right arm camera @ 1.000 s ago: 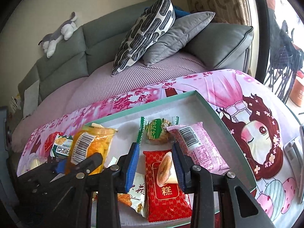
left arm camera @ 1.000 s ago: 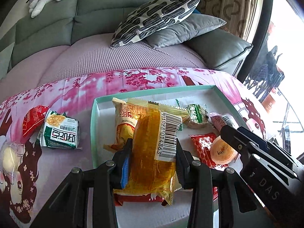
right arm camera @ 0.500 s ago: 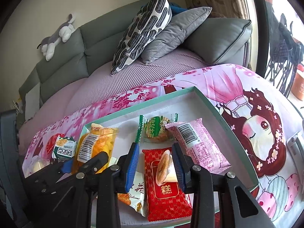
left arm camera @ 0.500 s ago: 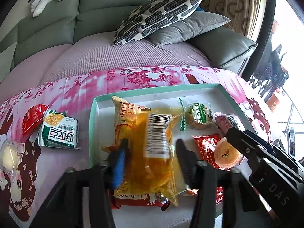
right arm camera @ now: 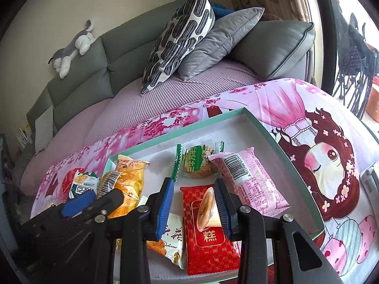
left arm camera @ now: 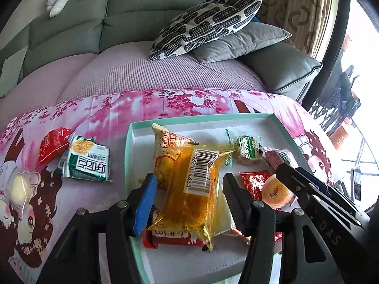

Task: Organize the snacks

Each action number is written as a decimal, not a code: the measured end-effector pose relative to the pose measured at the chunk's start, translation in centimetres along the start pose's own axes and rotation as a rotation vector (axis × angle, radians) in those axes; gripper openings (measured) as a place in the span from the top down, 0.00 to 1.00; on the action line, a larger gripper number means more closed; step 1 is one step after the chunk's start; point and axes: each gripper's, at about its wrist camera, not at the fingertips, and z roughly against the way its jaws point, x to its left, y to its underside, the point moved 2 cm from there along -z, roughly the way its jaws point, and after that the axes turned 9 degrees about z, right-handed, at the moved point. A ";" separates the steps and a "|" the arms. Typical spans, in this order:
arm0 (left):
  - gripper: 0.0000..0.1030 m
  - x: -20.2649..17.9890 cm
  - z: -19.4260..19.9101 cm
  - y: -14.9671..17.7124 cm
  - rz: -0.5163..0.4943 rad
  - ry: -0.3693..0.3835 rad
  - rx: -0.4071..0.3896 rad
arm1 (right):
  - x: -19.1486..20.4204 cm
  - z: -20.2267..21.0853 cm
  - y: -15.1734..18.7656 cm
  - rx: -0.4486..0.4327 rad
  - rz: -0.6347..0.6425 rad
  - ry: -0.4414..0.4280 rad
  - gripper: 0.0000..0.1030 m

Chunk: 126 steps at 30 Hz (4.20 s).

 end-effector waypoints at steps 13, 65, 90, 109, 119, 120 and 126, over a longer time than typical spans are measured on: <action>0.42 2.3 2.1 -0.6 0.105 -0.020 -0.038 | -0.1 0.0 0.0 0.003 0.000 -0.007 0.63; 0.03 11.2 3.6 -0.6 0.389 -0.332 -0.152 | 5.3 0.1 -0.5 -0.036 0.202 0.037 0.00; 0.03 22.3 7.6 0.3 0.484 -0.504 -0.158 | 17.3 -0.2 1.4 -0.029 0.383 -0.148 0.00; 0.03 28.5 6.9 0.2 0.543 -0.393 -0.130 | 20.7 -3.2 2.5 0.032 0.307 -0.202 0.00; 0.03 29.5 4.1 0.3 0.478 -0.377 -0.064 | 22.6 -5.5 1.2 0.052 0.326 -0.178 0.05; 0.03 29.5 3.8 0.3 0.472 -0.367 -0.062 | 23.0 -6.0 1.0 0.057 0.337 -0.168 0.06; 0.17 30.2 2.0 0.3 0.484 -0.344 -0.030 | 23.5 -8.8 0.5 0.106 0.321 -0.146 0.14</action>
